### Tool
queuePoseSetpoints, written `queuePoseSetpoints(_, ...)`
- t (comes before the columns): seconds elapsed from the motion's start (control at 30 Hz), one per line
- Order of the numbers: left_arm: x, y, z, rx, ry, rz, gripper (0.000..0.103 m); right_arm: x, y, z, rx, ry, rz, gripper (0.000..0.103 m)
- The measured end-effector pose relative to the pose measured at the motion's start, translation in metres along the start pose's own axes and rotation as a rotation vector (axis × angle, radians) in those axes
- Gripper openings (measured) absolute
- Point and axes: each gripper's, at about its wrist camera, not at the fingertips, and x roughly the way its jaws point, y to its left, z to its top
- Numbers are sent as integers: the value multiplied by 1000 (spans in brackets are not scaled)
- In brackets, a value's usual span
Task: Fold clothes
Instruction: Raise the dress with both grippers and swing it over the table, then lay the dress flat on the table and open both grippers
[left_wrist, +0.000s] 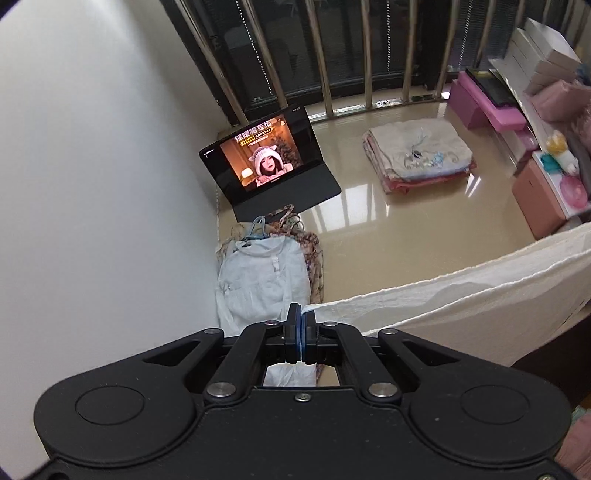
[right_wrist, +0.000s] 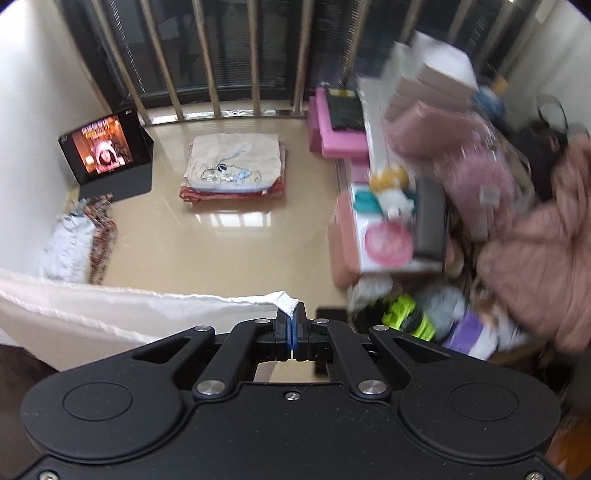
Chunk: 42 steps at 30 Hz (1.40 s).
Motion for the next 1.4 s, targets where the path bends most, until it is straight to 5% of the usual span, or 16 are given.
queuePoseSetpoints(0.47, -20, 22, 129, -44, -241, 100, 0, -14, -3, 152, -70, -203, -73, 0)
queuePoseSetpoints(0.67, -40, 21, 117, -99, -422, 108, 0, -33, -20, 158, -33, -382, -50, 0)
queuePoseSetpoints(0.87, 14, -10, 41, -67, -442, 117, 0, 17, -17, 79, -20, -408, -16, 0)
queuePoseSetpoints(1.1, 147, -65, -76, -77, -380, 153, 0, 158, 29, -63, -180, -455, -102, 0)
queuePoseSetpoints(1.4, 332, -120, -206, 58, -204, 209, 0, 352, 73, -226, -218, -262, -149, 0)
